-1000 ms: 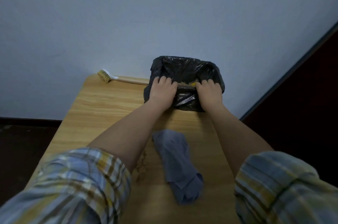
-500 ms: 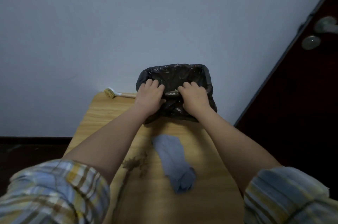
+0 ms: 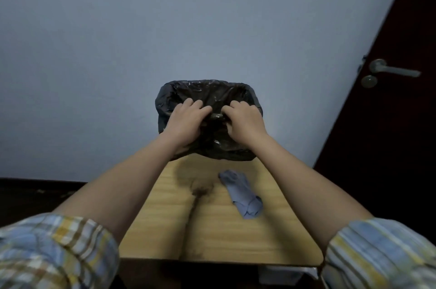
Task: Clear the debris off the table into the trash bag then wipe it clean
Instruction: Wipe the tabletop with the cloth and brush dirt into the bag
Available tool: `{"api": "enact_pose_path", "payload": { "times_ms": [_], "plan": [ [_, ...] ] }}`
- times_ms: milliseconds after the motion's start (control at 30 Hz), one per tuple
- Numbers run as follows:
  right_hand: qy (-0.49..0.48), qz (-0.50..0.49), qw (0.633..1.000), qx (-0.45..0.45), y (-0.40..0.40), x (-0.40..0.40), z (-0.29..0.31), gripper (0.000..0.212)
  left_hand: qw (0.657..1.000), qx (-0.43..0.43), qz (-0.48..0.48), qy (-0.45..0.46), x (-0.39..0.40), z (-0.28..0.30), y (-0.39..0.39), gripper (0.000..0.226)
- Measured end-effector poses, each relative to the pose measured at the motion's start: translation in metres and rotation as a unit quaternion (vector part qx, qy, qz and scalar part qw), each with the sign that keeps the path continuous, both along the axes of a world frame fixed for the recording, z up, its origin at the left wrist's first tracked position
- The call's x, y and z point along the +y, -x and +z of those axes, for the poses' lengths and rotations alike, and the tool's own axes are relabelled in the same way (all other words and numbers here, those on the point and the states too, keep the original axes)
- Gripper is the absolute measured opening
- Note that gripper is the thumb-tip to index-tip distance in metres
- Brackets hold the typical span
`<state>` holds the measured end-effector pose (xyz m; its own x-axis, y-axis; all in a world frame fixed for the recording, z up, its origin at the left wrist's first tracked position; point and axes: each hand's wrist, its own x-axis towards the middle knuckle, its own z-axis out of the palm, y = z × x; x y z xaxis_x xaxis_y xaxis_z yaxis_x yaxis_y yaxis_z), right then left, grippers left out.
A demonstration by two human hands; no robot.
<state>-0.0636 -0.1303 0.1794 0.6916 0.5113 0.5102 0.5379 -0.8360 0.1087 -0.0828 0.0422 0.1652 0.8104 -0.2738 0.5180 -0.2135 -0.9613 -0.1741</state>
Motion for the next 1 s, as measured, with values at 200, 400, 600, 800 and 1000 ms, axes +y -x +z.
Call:
{"api": "enact_pose_path", "payload": {
  "times_ms": [200,400,600,800,1000],
  "plan": [
    [-0.088,0.051,0.991,0.083,0.050,0.000,0.012,0.031,0.999,-0.010,0.022,-0.042,0.031,0.006,0.068,0.031],
    [-0.248,-0.077,0.928,0.266,0.062,0.007,0.003,0.065,0.996,-0.055,0.028,-0.070,0.060,-0.006,0.126,0.039],
    [-0.427,-0.078,0.721,0.540,0.081,0.032,-0.024,0.034,0.996,-0.063,0.005,-0.070,0.072,-0.027,0.166,0.041],
    [-0.435,-0.072,0.753,0.487,0.092,0.054,-0.050,0.032,0.999,-0.041,0.022,0.004,0.084,-0.053,0.191,0.031],
    [-0.367,-0.075,0.799,0.471,0.095,0.057,-0.086,0.043,0.976,0.136,0.072,0.156,0.099,-0.083,0.213,0.041]
  ]
}}
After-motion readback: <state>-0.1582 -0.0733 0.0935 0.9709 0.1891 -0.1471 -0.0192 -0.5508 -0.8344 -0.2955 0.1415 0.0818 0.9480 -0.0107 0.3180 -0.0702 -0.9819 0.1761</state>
